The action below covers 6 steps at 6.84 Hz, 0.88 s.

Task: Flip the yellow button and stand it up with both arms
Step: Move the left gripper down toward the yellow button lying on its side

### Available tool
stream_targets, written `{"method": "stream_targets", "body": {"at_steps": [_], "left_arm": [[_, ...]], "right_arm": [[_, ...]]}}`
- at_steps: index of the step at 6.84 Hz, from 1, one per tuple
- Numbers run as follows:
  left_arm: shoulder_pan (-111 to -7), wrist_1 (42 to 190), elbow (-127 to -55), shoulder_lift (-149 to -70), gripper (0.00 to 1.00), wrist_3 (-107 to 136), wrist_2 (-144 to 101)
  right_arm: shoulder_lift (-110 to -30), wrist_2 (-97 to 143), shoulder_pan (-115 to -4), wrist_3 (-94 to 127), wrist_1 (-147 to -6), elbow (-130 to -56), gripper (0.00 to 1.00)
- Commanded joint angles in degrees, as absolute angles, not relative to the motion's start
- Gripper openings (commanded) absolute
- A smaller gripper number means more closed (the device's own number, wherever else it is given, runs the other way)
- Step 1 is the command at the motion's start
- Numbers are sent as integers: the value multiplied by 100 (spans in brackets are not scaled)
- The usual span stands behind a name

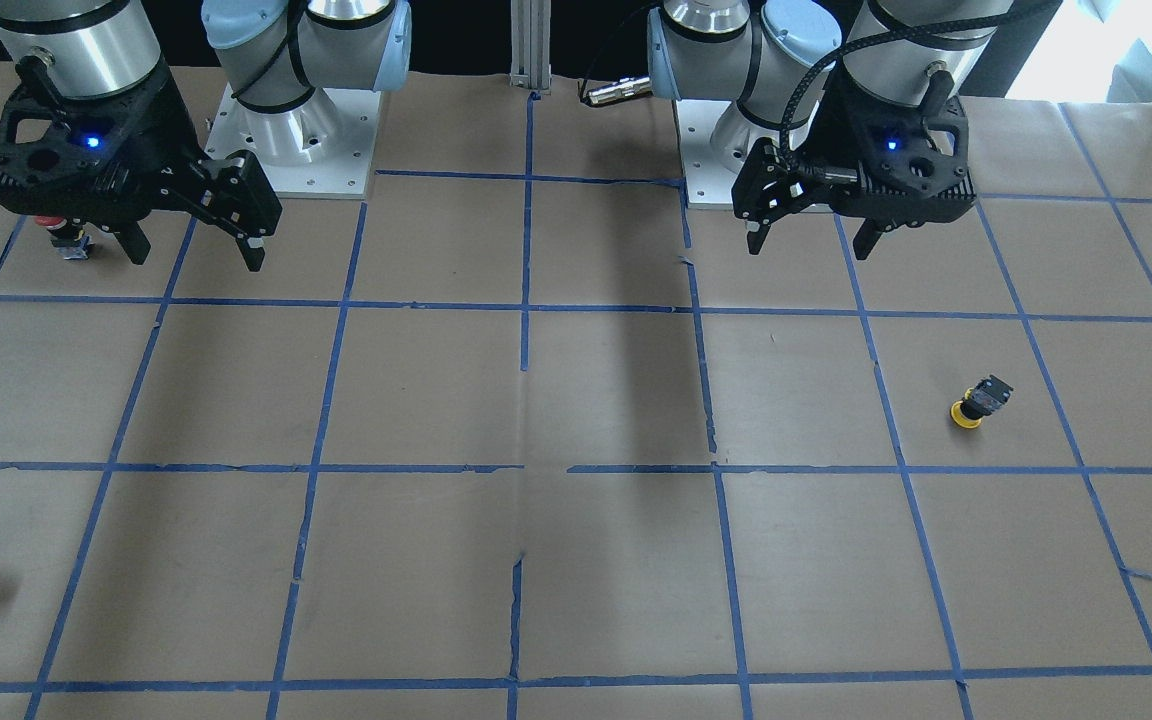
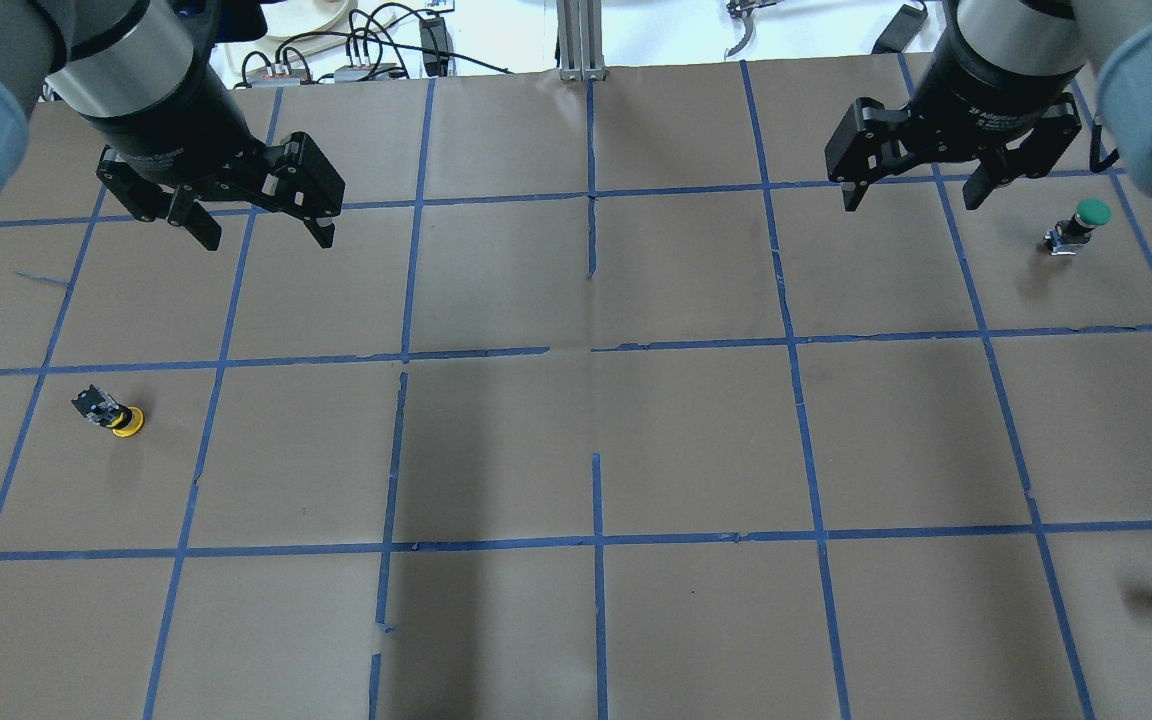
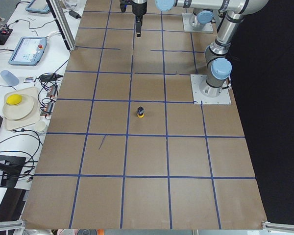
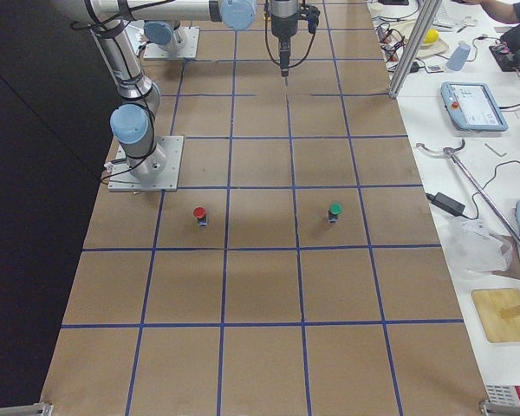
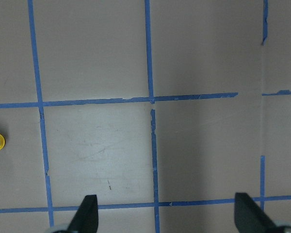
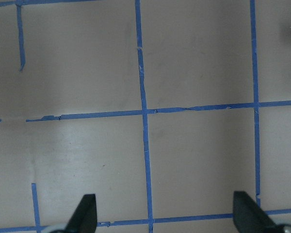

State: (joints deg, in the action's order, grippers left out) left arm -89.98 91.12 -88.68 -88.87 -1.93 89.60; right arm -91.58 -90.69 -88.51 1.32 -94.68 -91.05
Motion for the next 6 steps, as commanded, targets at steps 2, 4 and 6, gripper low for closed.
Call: {"method": "stream_targets", "body": {"at_steps": [2, 4, 6], "left_arm": [[-8965, 9647, -8877, -8746, 100, -263, 9044], [-8092, 9993, -8911, -8745, 100, -690, 9386], [-7045, 9862, -9262, -8876, 100, -2595, 9360]], "right_arm": [[-9141, -9157, -8824, 149, -9457, -9140, 100], [-8914, -9280, -8763, 106, -9536, -9289, 100], [-9052, -9387, -8763, -9, -9405, -9386, 100]]}}
